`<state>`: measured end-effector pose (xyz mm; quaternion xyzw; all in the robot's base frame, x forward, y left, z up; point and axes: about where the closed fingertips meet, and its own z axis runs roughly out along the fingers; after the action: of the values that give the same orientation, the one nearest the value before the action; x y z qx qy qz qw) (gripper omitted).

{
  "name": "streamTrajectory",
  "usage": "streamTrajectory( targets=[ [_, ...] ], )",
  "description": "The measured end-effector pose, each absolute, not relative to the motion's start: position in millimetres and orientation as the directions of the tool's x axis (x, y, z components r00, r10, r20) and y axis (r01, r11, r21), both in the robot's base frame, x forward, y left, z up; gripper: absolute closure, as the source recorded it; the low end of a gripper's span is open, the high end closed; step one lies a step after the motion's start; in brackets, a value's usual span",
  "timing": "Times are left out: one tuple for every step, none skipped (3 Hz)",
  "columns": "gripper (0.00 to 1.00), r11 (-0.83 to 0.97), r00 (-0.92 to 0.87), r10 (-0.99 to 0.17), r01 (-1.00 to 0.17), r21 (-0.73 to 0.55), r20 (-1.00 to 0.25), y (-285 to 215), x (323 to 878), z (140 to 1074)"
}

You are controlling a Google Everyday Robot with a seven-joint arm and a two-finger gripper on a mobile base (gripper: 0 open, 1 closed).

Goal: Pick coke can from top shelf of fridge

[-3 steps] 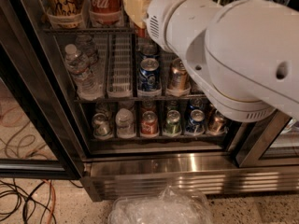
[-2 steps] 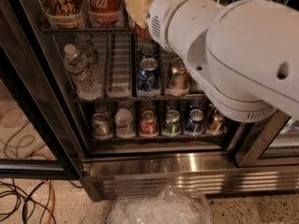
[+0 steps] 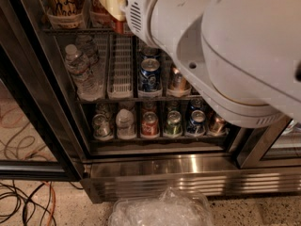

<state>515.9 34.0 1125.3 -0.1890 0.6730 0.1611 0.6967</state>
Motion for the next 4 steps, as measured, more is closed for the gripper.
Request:
streamTrajectory(
  targets=[
    [1.0,0.839,-0.021,0.015,-0.544,0.024,-1.0,53.5,480.9,1127.8],
    [1.0,0.839,-0.023,0.016,-0.543,0.026,-1.0,52.6,480.3,1127.2],
    [1.0,0.839,-0.023,0.016,-0.543,0.026,-1.0,52.6,480.3,1127.2],
    [1.0,0.839,-0.023,0.016,-0.543,0.026,-1.0,52.6,480.3,1127.1]
  ],
)
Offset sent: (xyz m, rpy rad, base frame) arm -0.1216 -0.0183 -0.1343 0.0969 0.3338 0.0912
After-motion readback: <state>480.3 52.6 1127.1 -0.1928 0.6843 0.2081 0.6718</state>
